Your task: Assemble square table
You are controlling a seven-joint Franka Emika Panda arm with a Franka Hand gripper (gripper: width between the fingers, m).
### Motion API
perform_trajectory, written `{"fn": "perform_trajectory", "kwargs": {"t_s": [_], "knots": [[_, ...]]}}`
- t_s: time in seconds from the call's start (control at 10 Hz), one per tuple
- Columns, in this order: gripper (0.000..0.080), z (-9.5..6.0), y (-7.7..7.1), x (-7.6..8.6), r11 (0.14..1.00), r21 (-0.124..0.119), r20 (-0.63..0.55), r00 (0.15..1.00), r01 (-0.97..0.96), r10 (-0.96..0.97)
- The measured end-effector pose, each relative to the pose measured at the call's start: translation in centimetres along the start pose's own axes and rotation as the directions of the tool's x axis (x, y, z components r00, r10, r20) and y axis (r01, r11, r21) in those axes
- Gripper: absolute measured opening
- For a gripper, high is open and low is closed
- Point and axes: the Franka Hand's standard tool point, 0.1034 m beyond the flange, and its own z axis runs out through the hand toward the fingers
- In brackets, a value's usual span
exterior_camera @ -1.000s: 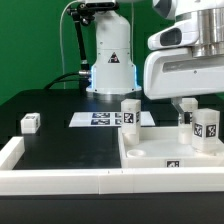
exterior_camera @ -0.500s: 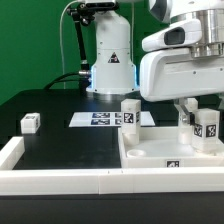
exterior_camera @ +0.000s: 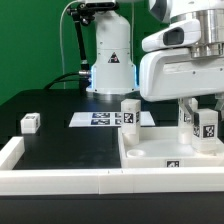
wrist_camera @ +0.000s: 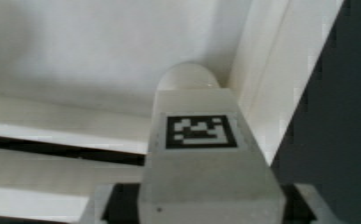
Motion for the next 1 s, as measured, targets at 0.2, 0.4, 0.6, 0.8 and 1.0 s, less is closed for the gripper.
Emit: {"fn": "perform_trajectory", "kwargs": {"t_s": [0.2, 0.4, 0.6, 0.8, 1.0], "knots": [[0.0289, 0.01, 0.23, 0.01, 0.979, 0.007, -0.003, 0.979, -0.201, 0.201], [0.0290, 0.02, 0.46, -0.03, 0.911, 0.017, -0.008, 0.912, -0.411, 0.411], [0.0290, 0.04, 0.70, -0.06, 0.802, 0.038, -0.018, 0.802, -0.597, 0.597], [0.0294, 0.07, 0.72, -0.15, 0.669, 0.052, -0.021, 0.669, -0.741, 0.743], [0.0296, 0.12, 0.59, -0.31, 0.483, 0.050, -0.013, 0.483, -0.874, 0.875]]}}
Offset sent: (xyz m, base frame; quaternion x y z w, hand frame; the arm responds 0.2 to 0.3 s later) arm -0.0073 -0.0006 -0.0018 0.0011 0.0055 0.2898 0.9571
